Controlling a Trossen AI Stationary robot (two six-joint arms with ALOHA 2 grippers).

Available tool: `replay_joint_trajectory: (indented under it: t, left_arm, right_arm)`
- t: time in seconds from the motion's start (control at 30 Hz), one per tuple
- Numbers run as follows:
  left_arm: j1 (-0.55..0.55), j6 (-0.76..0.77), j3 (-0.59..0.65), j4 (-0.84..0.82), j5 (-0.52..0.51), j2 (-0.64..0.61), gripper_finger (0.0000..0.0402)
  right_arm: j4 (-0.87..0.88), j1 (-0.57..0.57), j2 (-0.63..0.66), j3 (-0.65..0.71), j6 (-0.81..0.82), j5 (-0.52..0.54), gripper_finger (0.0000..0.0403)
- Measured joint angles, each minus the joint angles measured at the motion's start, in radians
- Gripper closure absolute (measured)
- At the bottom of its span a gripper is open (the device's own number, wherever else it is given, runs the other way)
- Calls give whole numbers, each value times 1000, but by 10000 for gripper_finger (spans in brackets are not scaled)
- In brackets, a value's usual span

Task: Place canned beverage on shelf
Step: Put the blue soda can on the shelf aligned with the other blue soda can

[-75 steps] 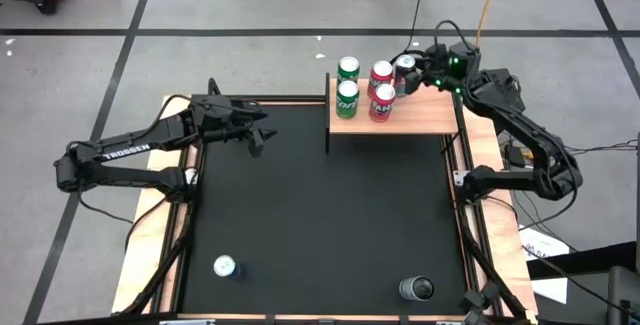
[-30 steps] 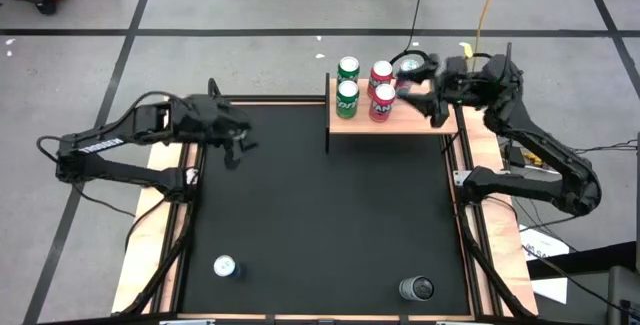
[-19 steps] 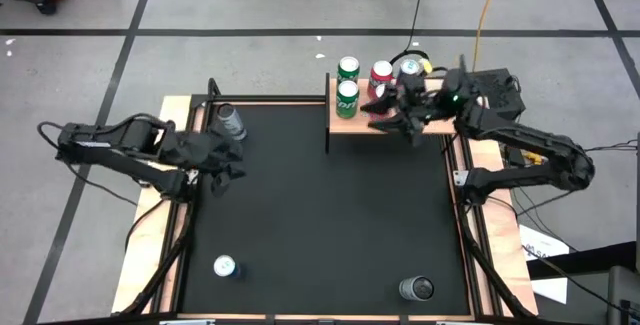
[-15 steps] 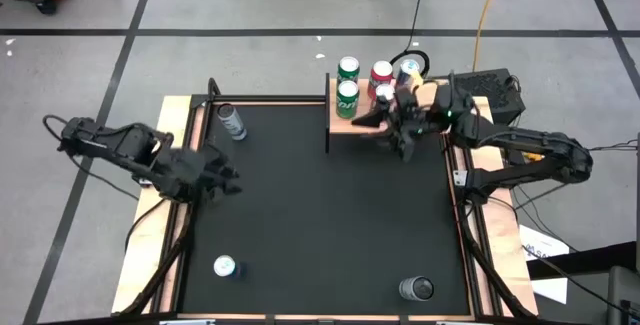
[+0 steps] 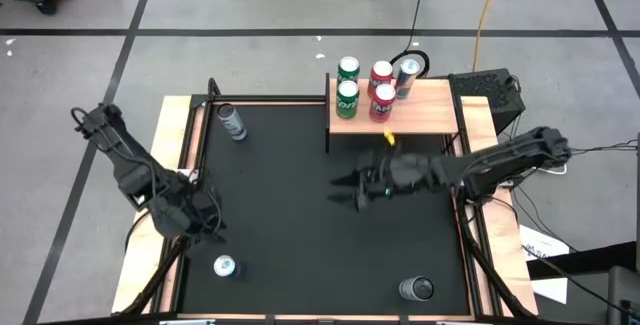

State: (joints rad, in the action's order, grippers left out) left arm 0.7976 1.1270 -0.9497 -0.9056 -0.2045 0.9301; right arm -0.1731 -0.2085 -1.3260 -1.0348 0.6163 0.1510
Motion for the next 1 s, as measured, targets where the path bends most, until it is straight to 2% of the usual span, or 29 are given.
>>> replay_joint_trajectory:
  t: [0.1, 0.23, 0.33, 0.43, 0.7, 0.8, 1.0]
  left_arm:
    - [54, 97, 66, 45, 0, -1, 160]
    - [117, 247, 154, 115, 6, -1, 96]
    - [159, 288, 195, 120, 36, 5, 48]
    - [197, 316, 216, 120, 40, 6, 18]
    - [317, 354, 220, 76, 14, 10, 7]
    - [366, 416, 221, 117, -66, 43, 6]
    - [431, 387, 221, 256, -218, 198, 6]
  right_arm:
    - [-61, -90, -53, 0, 45, 116, 179]
    - [-131, -171, -108, 0, 75, 247, 179]
    - [-157, -195, -143, 0, 110, 270, 179]
    - [-166, -206, -169, 0, 148, 271, 179]
    - [-167, -220, -191, 0, 168, 271, 179]
    - [-168, -219, -190, 0, 164, 272, 179]
    - [-167, -219, -190, 0, 141, 284, 179]
